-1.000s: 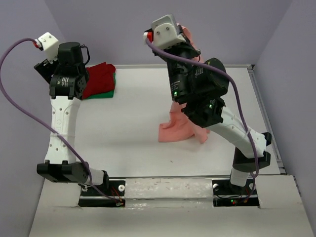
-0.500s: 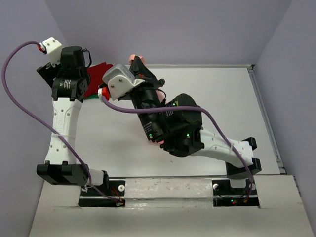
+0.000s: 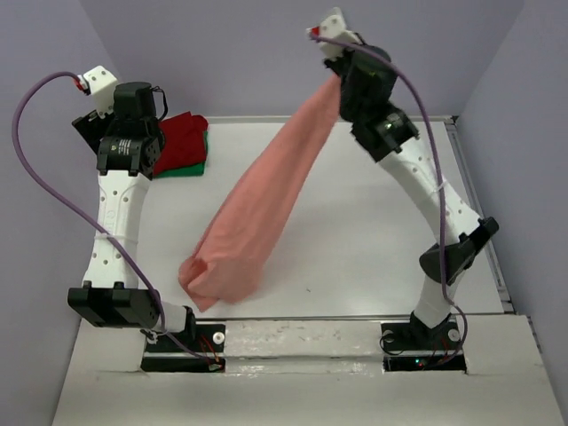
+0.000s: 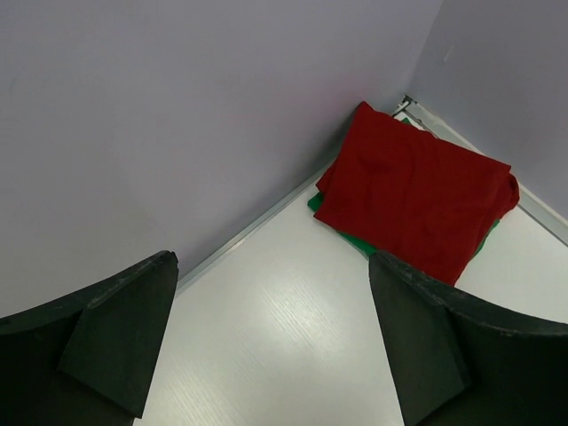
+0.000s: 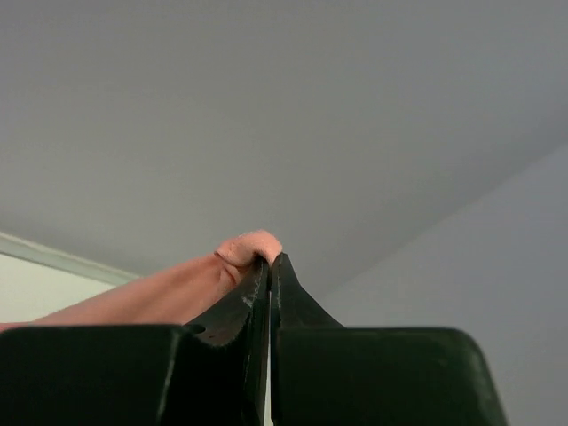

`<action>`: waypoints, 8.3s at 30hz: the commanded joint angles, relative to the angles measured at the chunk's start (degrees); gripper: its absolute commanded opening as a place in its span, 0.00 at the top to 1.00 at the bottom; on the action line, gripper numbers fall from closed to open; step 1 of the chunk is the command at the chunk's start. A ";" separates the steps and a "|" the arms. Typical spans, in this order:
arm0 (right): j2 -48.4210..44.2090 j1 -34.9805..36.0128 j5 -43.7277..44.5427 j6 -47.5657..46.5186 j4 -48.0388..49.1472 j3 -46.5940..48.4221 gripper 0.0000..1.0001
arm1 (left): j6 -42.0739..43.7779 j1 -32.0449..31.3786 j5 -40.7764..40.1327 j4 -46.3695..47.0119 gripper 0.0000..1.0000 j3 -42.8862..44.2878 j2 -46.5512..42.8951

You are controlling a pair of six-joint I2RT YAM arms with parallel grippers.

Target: Fold and stack the t-shirts

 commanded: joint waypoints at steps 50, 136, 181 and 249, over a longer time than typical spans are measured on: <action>15.41 -30.25 -44.64 56.98 -27.42 -26.59 0.52 | 3.63 -9.23 5.96 5.02 0.01 -3.16 1.75; 23.06 -37.52 -49.29 48.80 -2.63 -29.15 0.28 | 4.87 -11.43 7.46 11.44 0.01 -8.87 1.32; 26.31 -37.52 -47.80 57.77 -15.47 -23.26 0.75 | 4.34 -11.52 7.90 11.09 0.01 -8.43 0.61; 6.61 -35.92 -14.21 42.38 -29.70 -1.80 1.00 | 0.38 -18.99 3.33 8.89 0.01 -14.93 0.96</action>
